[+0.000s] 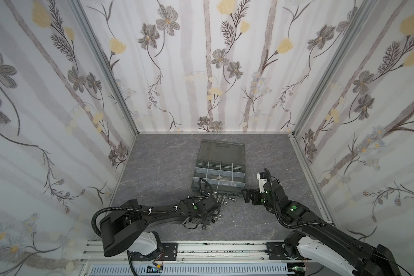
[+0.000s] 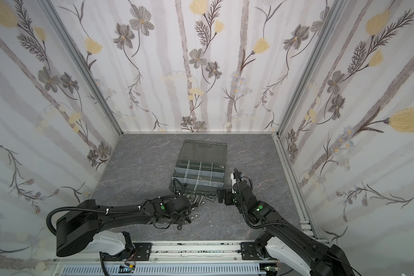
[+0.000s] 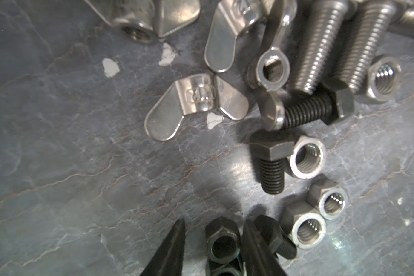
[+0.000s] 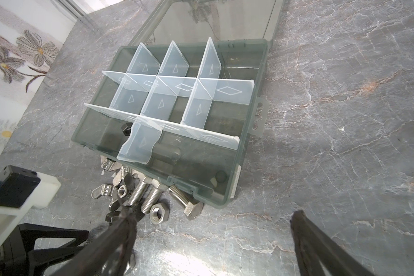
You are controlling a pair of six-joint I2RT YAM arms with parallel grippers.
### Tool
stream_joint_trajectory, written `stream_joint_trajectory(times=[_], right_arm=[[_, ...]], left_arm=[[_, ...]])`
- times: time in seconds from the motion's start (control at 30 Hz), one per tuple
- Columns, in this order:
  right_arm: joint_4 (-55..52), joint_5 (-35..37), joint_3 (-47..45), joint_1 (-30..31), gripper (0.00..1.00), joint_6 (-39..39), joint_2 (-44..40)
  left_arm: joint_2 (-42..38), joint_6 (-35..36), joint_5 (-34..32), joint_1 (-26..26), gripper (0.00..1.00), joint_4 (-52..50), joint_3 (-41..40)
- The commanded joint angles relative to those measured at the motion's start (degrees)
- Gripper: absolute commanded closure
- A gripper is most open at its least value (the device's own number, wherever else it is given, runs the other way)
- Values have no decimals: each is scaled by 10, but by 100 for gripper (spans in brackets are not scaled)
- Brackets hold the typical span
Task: Sort the screws and nuts into containers
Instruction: Pick up the nut from the bottom-center of the table.
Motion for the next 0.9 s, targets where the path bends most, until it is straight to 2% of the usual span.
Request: stream_joint_trajectory(times=[0.0, 0.4, 0.87], right_arm=[[13, 3, -1, 1, 0, 5, -3], [12, 3, -3, 1, 0, 6, -5], [5, 8, -5, 1, 0, 6, -12]], left_arm=[[6, -14, 2, -1, 61, 0, -1], [19, -17, 3, -10, 68, 0, -3], [2, -22, 27, -16, 70, -1, -15]])
